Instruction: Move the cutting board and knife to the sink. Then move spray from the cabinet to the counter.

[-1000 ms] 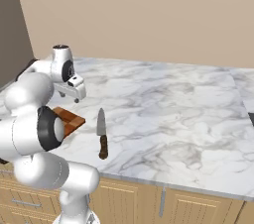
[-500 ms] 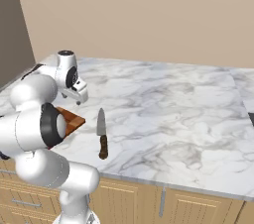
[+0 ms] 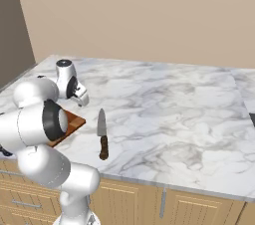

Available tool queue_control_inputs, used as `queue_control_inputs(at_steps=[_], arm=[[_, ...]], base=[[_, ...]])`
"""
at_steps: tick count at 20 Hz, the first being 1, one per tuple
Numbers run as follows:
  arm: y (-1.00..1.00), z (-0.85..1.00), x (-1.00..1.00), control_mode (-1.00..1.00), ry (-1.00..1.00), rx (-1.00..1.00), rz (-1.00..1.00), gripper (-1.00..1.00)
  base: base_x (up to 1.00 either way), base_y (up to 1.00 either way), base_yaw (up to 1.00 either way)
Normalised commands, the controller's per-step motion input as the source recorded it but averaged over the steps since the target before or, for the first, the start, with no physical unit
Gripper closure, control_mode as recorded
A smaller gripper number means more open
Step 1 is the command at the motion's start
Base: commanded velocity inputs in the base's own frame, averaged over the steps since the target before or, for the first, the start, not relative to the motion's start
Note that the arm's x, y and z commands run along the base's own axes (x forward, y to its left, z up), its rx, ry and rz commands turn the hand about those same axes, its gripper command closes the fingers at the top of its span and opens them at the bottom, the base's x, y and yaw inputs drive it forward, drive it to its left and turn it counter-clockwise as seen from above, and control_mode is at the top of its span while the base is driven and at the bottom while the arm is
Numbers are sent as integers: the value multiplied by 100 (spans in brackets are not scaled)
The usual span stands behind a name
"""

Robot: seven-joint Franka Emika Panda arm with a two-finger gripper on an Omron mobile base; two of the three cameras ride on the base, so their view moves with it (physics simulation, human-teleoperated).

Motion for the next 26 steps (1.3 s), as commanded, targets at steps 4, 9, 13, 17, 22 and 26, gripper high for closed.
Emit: queue_control_inputs(at_steps=[4,9,13,17,22,26], arm=[[7,-21,29,-100,-6,0,0,-100],[9,-22,27,-100,0,0,0,-100],[10,-20,20,-100,0,0,0,-100],[10,-19,16,-100,0,-1,0,-100],[7,-21,12,-100,0,-1,0,-100],[11,-24,15,-100,0,-1,0,-100]], base=[[0,0,0],[0,0,0],[0,0,0],[0,0,0],[0,0,0],[0,0,0]])
